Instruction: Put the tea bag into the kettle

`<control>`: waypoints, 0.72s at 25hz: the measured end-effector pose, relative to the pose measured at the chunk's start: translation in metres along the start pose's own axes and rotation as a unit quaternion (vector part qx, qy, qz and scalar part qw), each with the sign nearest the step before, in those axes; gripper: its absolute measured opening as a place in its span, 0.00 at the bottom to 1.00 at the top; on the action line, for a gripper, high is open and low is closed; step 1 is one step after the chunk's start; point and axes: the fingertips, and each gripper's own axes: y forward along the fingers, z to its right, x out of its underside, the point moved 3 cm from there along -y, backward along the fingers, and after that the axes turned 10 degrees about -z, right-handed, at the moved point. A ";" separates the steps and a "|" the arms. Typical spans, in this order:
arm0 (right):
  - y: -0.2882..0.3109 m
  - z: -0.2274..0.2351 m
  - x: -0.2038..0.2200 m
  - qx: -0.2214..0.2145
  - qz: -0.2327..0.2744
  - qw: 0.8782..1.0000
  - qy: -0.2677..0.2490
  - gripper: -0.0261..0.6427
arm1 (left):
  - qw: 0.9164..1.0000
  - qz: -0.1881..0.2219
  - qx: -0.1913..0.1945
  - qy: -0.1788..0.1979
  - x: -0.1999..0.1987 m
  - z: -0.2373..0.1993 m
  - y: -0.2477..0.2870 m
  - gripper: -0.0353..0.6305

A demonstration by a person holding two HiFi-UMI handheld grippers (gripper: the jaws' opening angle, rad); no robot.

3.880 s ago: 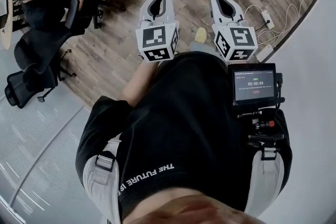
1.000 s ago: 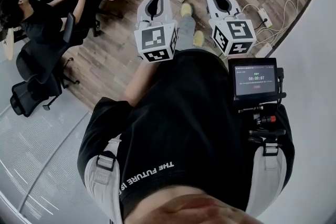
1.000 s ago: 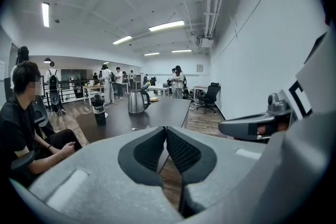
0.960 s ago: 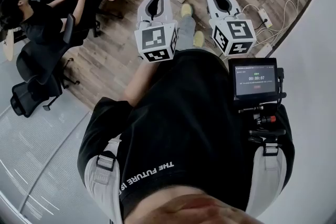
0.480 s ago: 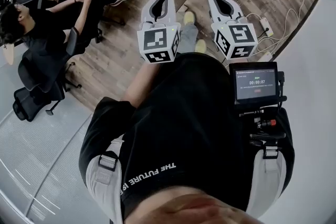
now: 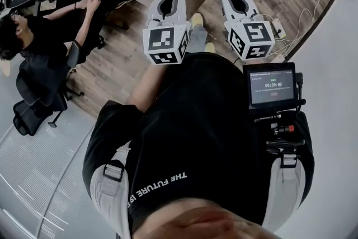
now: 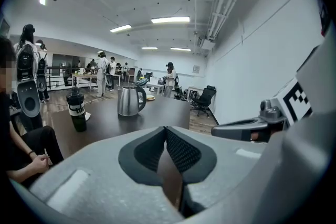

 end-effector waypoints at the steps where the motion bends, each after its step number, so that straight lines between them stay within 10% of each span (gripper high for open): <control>1: 0.000 0.001 -0.001 0.002 0.001 1.000 0.000 0.05 | 1.000 0.001 0.001 0.000 -0.001 0.000 0.001 0.08; 18: -0.003 0.012 -0.007 0.025 0.002 1.000 -0.008 0.05 | 1.000 0.021 0.010 0.004 -0.016 -0.007 0.014 0.08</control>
